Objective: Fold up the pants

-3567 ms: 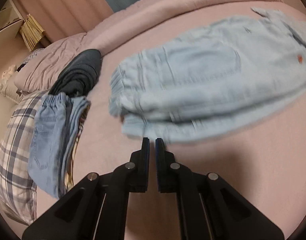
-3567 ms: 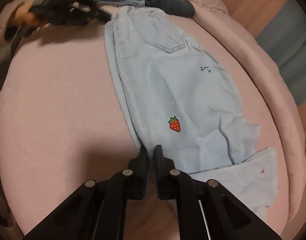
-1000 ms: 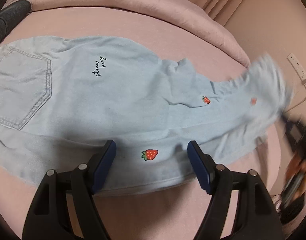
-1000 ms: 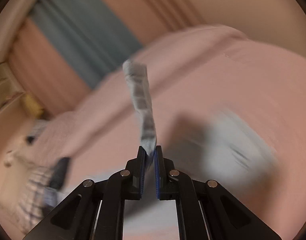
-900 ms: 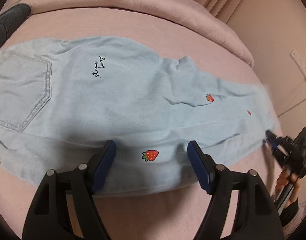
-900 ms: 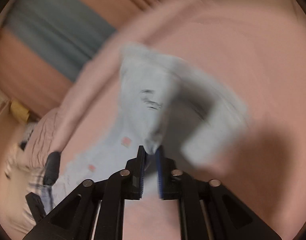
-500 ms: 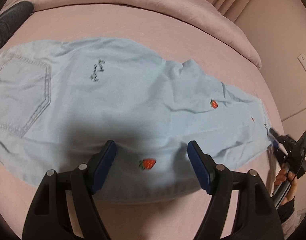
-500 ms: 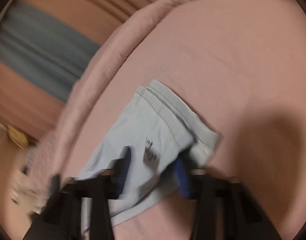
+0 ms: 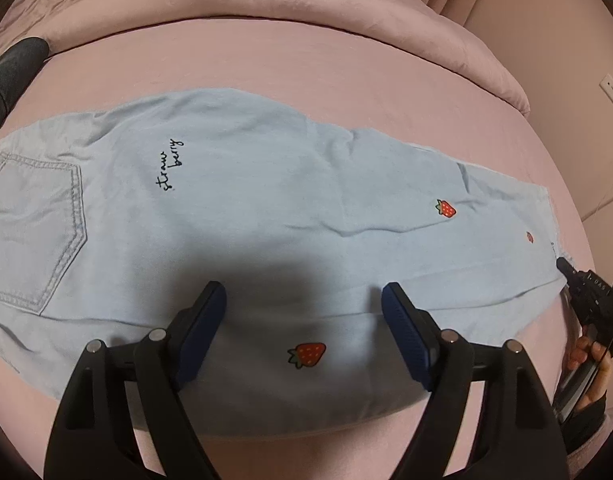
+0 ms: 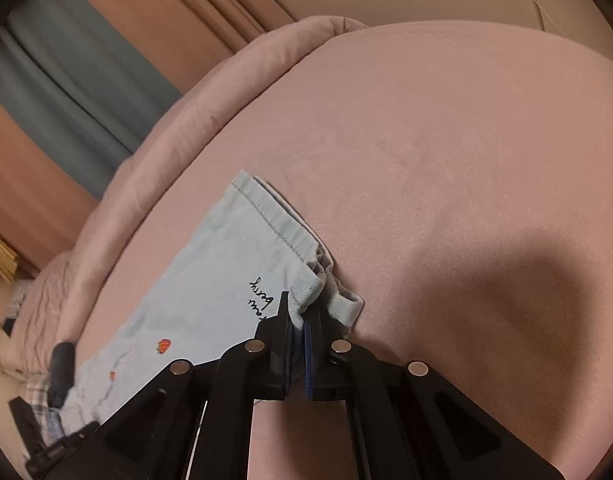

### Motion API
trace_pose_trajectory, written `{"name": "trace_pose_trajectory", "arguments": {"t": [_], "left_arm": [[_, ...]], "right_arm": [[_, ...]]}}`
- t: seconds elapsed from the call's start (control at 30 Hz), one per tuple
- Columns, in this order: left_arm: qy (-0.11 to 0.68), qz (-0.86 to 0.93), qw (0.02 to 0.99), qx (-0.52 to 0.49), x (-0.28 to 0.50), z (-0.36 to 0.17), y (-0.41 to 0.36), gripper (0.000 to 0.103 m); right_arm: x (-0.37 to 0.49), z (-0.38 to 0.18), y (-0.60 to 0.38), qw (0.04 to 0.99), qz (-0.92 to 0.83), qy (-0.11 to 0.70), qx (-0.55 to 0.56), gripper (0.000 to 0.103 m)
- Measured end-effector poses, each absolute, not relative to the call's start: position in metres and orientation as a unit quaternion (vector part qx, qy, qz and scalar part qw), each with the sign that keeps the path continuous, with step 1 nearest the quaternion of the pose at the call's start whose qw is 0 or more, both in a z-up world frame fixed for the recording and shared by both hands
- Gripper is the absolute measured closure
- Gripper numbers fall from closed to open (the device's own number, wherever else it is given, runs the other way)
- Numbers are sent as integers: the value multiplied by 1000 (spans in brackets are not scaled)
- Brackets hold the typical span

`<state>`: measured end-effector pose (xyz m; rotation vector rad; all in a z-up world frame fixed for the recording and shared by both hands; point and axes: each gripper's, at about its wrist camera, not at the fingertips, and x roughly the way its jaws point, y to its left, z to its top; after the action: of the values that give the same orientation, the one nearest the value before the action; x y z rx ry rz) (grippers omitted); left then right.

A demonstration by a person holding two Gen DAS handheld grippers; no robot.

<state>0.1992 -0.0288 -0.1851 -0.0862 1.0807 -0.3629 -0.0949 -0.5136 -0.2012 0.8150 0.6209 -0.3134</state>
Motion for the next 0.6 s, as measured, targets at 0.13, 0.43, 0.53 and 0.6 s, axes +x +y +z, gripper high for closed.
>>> {"name": "trace_pose_trajectory", "arguments": {"t": [0.13,0.43,0.53,0.6], "left_arm": [[497,-175,848,-55,190,-169,-11,22],[474,-142,867,-51,205,-167,15,16],[497,-114,860,-32,219,-194,20,18],[476,-105,873,-7,226,-198,17,15]], "right_arm": [[-102,-172,-511,862,-182,312,356,82],[-13,-125,-402,919,4,356,172,67],[42,-155,-368,899,40,418,122,76],[69,-173,-366,892,18,439,110,85]]}}
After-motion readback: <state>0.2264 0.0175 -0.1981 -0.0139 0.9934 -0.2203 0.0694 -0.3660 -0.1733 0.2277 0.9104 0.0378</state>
